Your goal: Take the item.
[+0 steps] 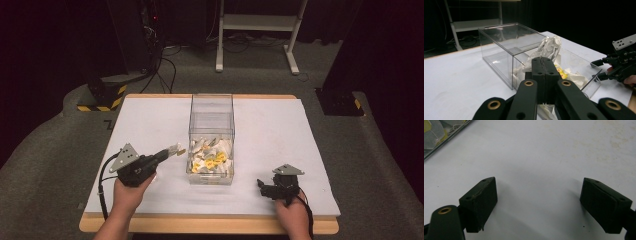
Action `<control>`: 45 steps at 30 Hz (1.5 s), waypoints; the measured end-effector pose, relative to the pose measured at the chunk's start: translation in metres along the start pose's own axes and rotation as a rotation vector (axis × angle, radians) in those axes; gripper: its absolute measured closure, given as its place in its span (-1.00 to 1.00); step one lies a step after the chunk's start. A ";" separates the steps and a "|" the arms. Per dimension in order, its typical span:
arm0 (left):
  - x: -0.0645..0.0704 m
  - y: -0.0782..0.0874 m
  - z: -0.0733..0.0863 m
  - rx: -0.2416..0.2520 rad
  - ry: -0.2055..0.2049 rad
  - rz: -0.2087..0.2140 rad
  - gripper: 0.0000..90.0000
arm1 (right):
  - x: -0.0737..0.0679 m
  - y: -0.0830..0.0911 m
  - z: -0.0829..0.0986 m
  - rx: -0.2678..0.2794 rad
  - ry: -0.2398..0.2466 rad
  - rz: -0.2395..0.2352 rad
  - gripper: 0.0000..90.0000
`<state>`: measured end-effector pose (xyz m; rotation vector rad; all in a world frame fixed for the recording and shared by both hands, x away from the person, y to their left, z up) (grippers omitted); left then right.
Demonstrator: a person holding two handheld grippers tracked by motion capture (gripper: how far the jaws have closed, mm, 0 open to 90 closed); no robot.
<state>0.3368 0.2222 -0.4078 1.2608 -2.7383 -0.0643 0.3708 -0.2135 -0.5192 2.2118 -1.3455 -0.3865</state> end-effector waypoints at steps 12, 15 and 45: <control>-0.013 0.021 0.003 0.000 -0.016 -0.031 0.99 | 0.000 0.000 0.000 0.001 0.003 0.001 -0.68; -0.015 0.026 0.003 0.003 -0.019 -0.039 0.99 | 0.000 0.000 0.000 0.001 0.003 0.001 -0.68; -0.046 0.065 0.026 -0.034 0.015 -0.141 0.99 | 0.000 0.000 0.000 0.002 0.005 0.002 -0.68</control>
Point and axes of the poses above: each handheld gripper's, and its own axes: y roughly backward along the jaws, z roughly out of its underside, x roughly to its right, the point moved 2 cm from there along -y, roughly forward along the jaws, and after that the axes turned 10 degrees about x, right-handed, at the moved point
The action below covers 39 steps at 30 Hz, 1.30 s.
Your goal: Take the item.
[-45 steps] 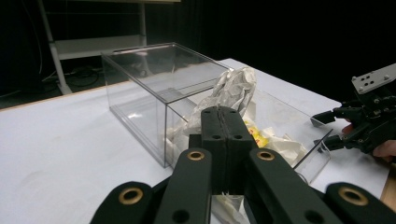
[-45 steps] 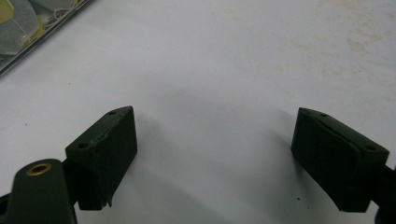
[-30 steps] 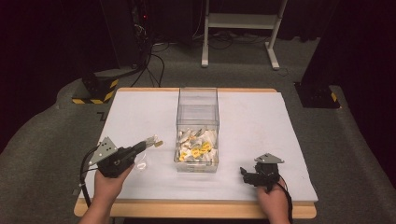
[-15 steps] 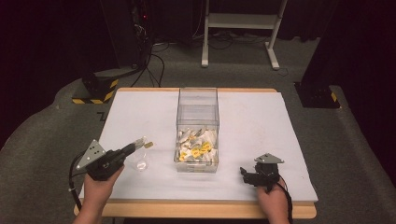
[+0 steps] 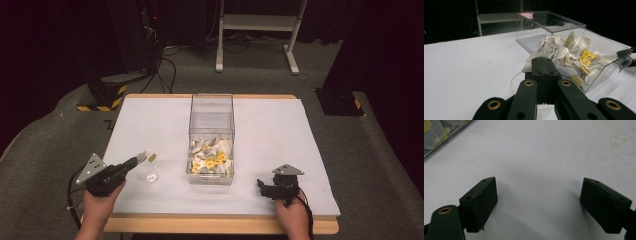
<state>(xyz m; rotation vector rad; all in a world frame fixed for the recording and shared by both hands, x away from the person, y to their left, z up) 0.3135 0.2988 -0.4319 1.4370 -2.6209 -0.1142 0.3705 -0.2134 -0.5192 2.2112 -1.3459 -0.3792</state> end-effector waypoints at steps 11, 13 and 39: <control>-0.004 0.001 0.007 -0.022 0.014 -0.016 0.99 | 0.000 0.000 0.000 0.000 0.000 -0.001 -0.68; -0.003 -0.001 0.008 -0.029 0.010 -0.014 0.99 | 0.000 0.000 0.000 0.000 0.000 -0.001 -0.68; -0.020 0.002 0.011 -0.002 0.017 -0.177 0.02 | 0.000 0.000 0.000 0.000 0.001 -0.001 -0.67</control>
Point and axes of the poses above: each handheld gripper's, and its own axes: y roughly backward along the jaws, z roughly out of its underside, x roughly to its right, the point moved 2 cm from there along -y, roughly forward along the jaws, and after that the axes turned 10 degrees about x, right-handed, at the moved point
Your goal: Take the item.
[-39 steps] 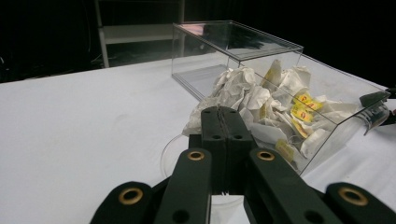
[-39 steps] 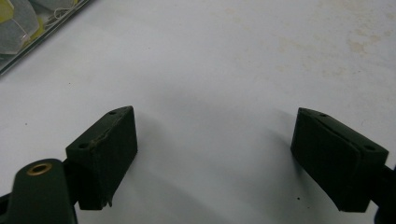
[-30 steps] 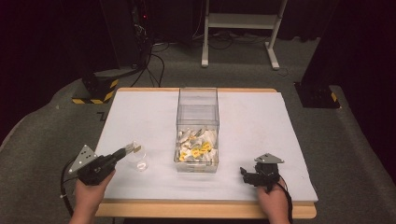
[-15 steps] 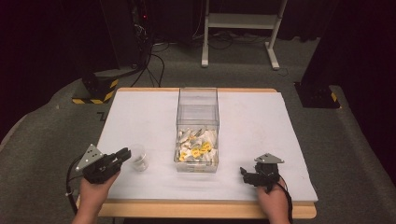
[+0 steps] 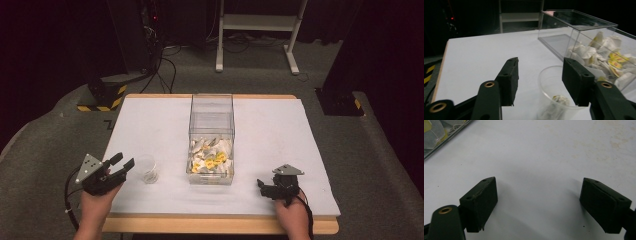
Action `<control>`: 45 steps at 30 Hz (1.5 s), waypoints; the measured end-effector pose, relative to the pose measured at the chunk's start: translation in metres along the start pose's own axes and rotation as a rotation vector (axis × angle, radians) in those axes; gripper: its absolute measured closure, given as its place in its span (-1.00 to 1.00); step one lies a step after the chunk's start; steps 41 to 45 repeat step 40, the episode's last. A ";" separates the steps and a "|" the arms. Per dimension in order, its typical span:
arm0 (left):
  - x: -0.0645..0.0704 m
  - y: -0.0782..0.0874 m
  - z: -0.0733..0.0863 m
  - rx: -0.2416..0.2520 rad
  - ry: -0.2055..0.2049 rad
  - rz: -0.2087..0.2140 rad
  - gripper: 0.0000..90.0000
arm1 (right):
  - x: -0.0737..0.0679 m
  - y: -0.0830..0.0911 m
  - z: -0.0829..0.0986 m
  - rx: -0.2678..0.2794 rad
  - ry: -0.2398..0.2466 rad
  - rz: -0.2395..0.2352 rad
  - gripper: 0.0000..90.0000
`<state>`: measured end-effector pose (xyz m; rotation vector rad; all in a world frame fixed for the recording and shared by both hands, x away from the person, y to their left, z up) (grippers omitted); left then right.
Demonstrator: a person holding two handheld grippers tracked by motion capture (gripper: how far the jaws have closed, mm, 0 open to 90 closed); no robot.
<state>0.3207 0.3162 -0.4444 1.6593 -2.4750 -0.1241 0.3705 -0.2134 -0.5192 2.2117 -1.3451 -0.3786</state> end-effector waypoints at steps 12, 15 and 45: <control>-0.030 -0.010 0.031 -0.104 0.033 -0.079 -0.04 | 0.000 0.000 0.000 0.000 0.000 0.000 -0.67; -0.034 -0.016 0.040 -0.152 0.053 -0.074 -0.08 | 0.000 0.000 0.000 0.000 -0.001 0.000 -0.67; -0.030 -0.038 0.069 -0.388 -0.059 -0.115 -0.29 | 0.000 0.000 0.000 -0.001 -0.002 0.001 -0.67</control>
Point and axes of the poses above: each handheld gripper's, and its own axes: y roughly backward along the jaws, z roughly out of its underside, x roughly to its right, the point moved 2 cm from there along -y, roughly forward along the jaws, and after that the axes turned 10 degrees about x, right-handed, at the moved point
